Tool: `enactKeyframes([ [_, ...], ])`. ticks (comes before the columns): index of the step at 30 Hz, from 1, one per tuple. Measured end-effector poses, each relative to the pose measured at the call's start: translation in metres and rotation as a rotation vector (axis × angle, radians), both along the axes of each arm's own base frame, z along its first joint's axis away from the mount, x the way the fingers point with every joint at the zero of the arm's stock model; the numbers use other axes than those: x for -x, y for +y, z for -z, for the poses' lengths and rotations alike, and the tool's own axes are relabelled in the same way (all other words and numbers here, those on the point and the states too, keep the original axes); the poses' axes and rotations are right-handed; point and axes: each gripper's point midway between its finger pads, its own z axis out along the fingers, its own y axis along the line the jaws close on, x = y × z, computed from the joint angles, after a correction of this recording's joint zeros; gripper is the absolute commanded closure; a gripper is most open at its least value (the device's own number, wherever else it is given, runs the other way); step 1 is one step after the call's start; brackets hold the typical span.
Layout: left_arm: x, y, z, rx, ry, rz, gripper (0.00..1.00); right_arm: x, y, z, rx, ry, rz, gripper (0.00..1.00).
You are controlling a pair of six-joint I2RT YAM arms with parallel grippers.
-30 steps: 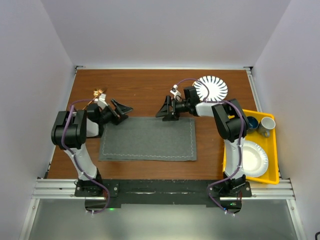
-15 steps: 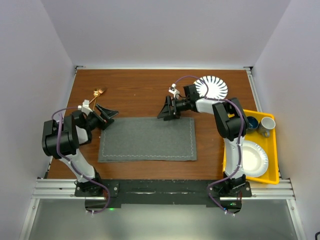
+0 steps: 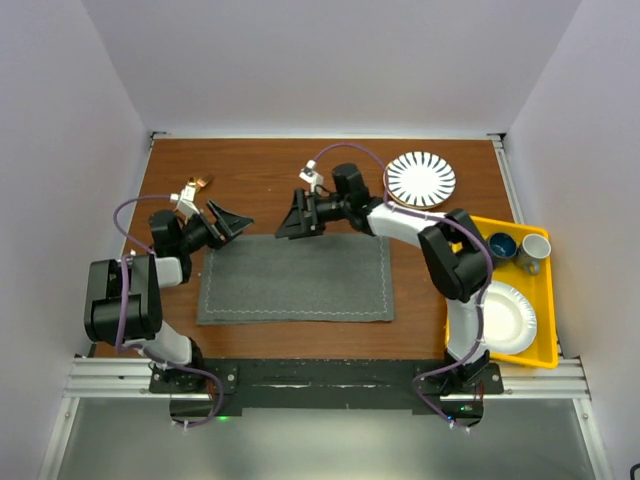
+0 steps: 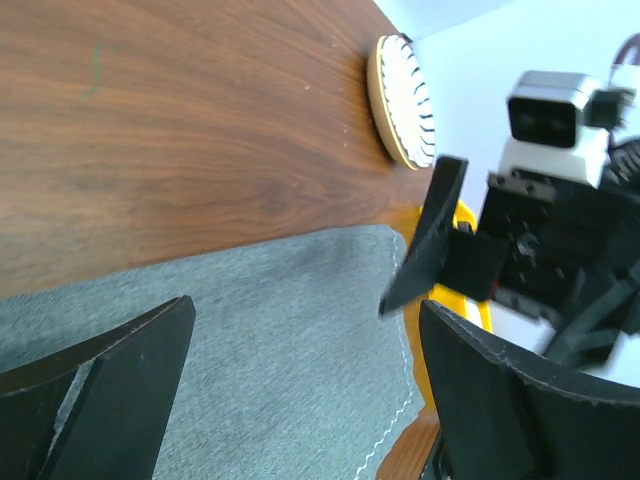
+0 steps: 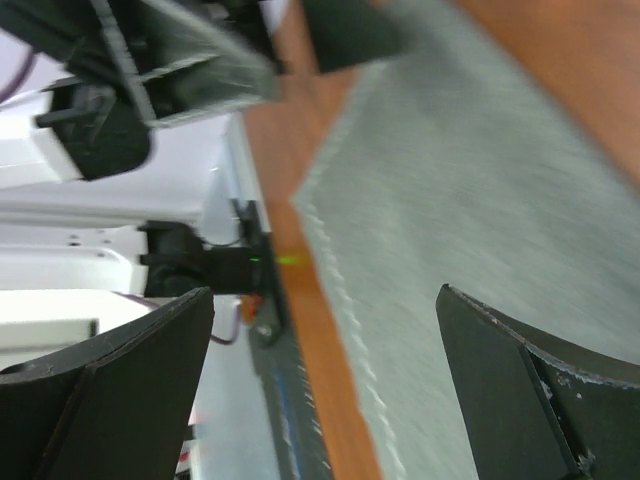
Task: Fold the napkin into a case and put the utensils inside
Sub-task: Smooth out the rectangle-folded napkin at the center of the board.
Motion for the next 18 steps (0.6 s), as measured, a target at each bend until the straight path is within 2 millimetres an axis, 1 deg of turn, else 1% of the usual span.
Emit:
enactKeyframes([
  [2, 0.000, 0.002, 0.009, 0.004, 0.033, -0.023, 0.00, 0.009, 0.023, 0.003, -0.029, 0.026, -0.024, 0.02],
  [3, -0.001, 0.004, 0.015, 0.002, 0.051, -0.038, 0.00, 0.010, 0.032, 0.008, -0.038, 0.041, -0.026, 0.02],
  [5, -0.003, 0.009, 0.022, 0.000, 0.075, -0.061, 0.00, 0.006, 0.043, 0.026, -0.039, 0.081, -0.014, 0.02],
  [7, -0.005, 0.017, 0.033, -0.004, 0.109, -0.093, 0.00, -0.002, 0.046, 0.054, -0.023, 0.141, 0.013, 0.02],
  [8, -0.005, 0.021, 0.040, -0.010, 0.128, -0.109, 0.00, -0.006, 0.043, 0.070, -0.009, 0.175, 0.031, 0.02],
  [9, -0.005, 0.024, 0.046, -0.018, 0.149, -0.122, 0.00, -0.008, 0.041, 0.079, 0.003, 0.202, 0.044, 0.02],
  [11, -0.004, 0.031, 0.061, -0.042, 0.199, -0.146, 0.00, -0.015, 0.036, 0.079, -0.015, 0.222, 0.058, 0.02],
  [15, -0.012, 0.039, 0.063, -0.090, 0.198, -0.159, 0.00, -0.022, 0.018, 0.081, -0.019, 0.214, 0.088, 0.02],
  [18, -0.014, 0.042, 0.064, -0.102, 0.207, -0.157, 0.00, -0.027, -0.009, 0.083, 0.000, 0.213, 0.116, 0.02],
])
